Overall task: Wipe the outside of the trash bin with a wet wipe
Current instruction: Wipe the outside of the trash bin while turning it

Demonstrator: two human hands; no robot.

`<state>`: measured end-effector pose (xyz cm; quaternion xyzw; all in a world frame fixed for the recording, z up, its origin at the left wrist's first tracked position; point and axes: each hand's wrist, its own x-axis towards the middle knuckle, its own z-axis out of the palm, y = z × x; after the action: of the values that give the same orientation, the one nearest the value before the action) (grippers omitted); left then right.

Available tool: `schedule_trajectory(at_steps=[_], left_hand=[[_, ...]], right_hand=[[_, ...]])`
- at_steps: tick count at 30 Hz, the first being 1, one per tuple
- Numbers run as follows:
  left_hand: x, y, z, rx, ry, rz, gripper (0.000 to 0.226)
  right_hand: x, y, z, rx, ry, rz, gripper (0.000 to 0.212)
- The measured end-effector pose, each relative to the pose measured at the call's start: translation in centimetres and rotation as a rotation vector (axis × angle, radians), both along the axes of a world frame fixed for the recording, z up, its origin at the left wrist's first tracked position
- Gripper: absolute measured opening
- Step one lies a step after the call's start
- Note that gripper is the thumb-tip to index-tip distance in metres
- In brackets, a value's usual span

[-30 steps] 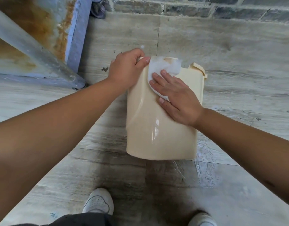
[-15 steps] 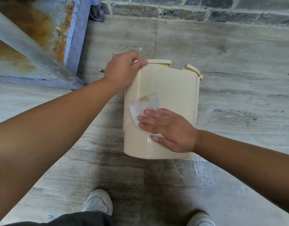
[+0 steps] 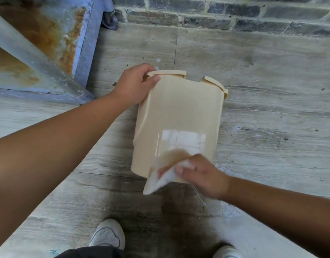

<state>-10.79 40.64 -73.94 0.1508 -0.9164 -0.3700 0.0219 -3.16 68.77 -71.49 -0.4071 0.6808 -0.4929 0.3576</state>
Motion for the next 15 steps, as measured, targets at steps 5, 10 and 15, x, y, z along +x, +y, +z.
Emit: schedule_trajectory(at_steps=[5, 10, 15], left_hand=[[1.1, 0.8, 0.6, -0.141, 0.058, -0.141, 0.060], [2.2, 2.1, 0.0, -0.396, 0.022, -0.423, 0.049], [2.5, 1.8, -0.9, -0.399, 0.036, -0.380, 0.042]], right_hand=[[-8.1, 0.7, 0.6, -0.028, -0.515, -0.543, 0.033], [-12.2, 0.0, -0.2, 0.024, -0.197, -0.533, 0.039], [-10.4, -2.1, -3.2, 0.371, 0.717, -0.114, 0.054]])
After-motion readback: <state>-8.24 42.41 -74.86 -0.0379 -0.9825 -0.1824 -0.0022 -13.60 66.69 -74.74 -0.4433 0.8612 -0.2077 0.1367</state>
